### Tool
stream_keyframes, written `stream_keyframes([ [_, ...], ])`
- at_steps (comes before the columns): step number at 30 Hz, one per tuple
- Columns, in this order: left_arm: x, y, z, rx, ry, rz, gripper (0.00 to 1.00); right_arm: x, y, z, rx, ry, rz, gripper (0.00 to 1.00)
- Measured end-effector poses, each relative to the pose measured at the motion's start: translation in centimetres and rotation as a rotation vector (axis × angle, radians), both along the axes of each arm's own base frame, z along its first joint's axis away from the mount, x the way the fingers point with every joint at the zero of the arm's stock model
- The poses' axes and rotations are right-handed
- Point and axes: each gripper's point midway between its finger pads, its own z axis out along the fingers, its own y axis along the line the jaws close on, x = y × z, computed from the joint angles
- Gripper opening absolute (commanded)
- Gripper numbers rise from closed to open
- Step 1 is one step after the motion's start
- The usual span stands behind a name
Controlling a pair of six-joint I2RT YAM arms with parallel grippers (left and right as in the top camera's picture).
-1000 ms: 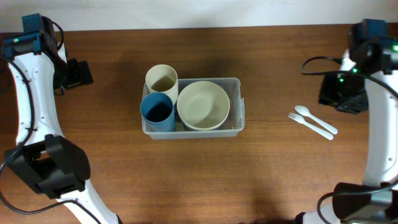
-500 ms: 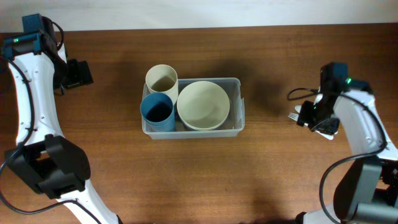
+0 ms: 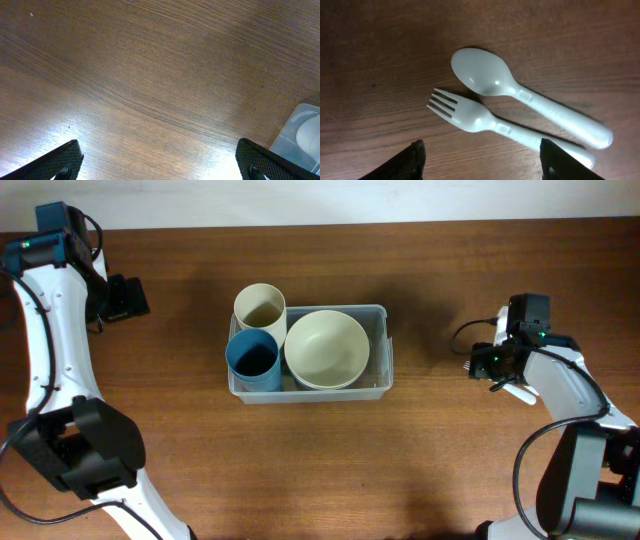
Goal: Pack container
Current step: 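Lower the right gripper over the white fork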
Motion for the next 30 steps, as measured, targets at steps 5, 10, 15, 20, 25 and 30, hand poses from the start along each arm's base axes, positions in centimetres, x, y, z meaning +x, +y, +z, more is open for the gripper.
stream_keyframes([
  [5, 0.0, 0.0, 0.0, 0.000, 0.000, 0.000, 1.00, -0.7, 0.1, -2.8, -0.002, 0.087, 0.063, 0.67],
  [10, 0.0, 0.0, 0.0, 0.000, 0.000, 0.000, 1.00, -1.9, 0.2, -4.6, 0.001, 0.166, 0.071, 0.66],
  [15, 0.0, 0.0, 0.0, 0.000, 0.000, 0.000, 1.00, -1.9, 0.2, -4.7, 0.007, 0.171, 0.072, 0.66],
  [20, 0.0, 0.0, 0.0, 0.000, 0.000, 0.000, 1.00, -1.2, 0.9, -4.8, 0.044, 0.143, 0.089, 0.71],
  [25, 0.0, 0.0, 0.0, 0.000, 0.000, 0.000, 1.00, 0.5, 1.2, -4.8, 0.063, 0.080, 0.116, 0.72],
  [30, 0.0, 0.0, 0.0, 0.000, 0.000, 0.000, 1.00, 2.5, 1.0, -4.8, 0.054, 0.012, 0.127, 0.73],
])
